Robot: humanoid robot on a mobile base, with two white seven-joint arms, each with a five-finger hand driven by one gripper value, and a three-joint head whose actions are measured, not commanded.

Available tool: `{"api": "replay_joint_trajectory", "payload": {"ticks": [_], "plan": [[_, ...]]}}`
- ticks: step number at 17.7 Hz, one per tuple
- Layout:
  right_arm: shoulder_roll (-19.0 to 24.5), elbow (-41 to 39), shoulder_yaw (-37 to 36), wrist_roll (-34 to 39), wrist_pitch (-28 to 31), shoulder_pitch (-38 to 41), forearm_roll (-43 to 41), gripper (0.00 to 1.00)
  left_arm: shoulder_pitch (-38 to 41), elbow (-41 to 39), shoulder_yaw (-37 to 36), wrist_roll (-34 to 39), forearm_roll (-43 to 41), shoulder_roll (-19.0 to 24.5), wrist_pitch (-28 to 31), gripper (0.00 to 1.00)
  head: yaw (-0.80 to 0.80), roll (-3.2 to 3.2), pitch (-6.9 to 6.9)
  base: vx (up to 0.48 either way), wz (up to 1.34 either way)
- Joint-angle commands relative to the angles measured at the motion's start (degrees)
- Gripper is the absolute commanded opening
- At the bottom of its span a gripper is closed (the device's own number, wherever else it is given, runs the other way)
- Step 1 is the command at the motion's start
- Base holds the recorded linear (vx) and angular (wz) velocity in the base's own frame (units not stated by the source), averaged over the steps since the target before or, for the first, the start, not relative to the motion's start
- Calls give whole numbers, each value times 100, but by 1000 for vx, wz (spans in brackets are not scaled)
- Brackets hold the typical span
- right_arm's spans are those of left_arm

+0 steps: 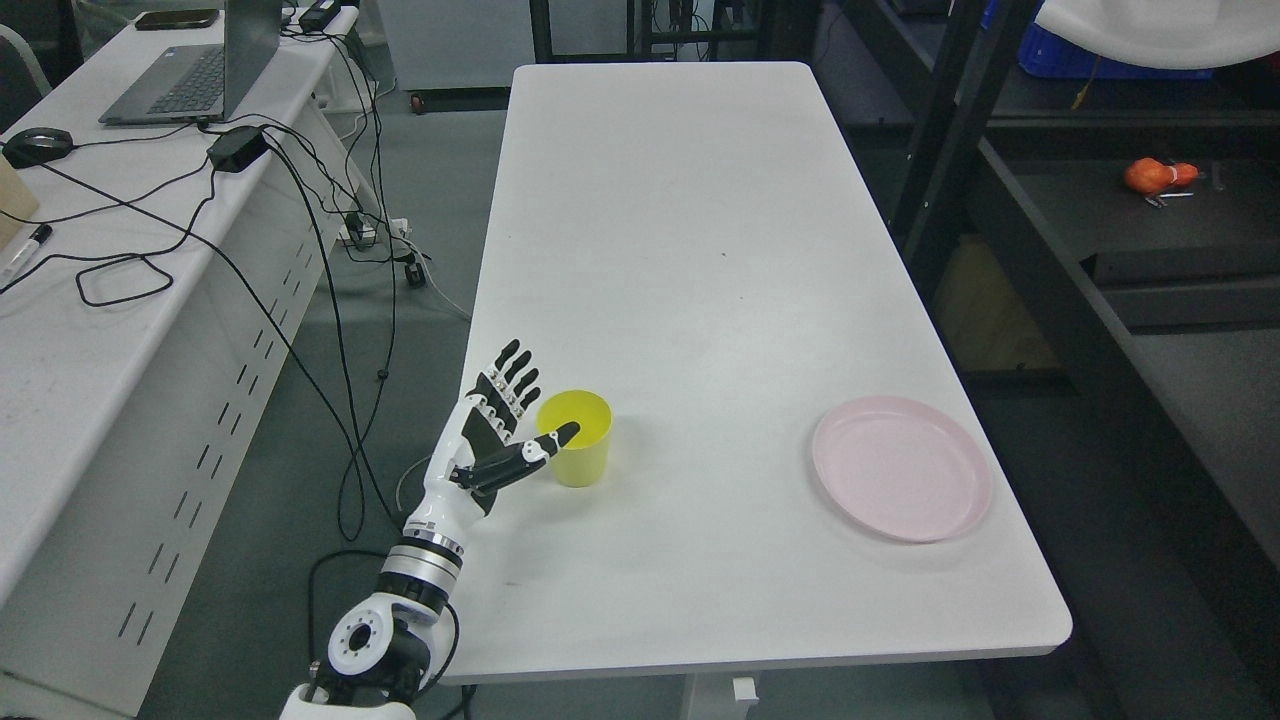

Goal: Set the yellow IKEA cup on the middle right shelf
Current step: 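Close the left hand fingers around the yellow cup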

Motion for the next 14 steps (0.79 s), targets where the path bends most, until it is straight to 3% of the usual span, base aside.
{"api": "replay_joint_trajectory", "payload": {"ticks": [1,10,11,14], "plan": [[-100,0,97,-4,5,79,-141,99,-46,673,-634,-44,70,100,121,97,0,0,0,0,0],[-100,0,97,-4,5,79,-141,99,-335,1217,-397,-44,70,100,130,93,0,0,0,0,0],[-100,0,97,-4,5,79,-141,99,-423,1357,-275,-53,70,100,130,88,0,0,0,0,0],[-100,0,97,-4,5,79,-141,99,-468,1411,42,-53,78,100,130,60,0,0,0,0,0]]}}
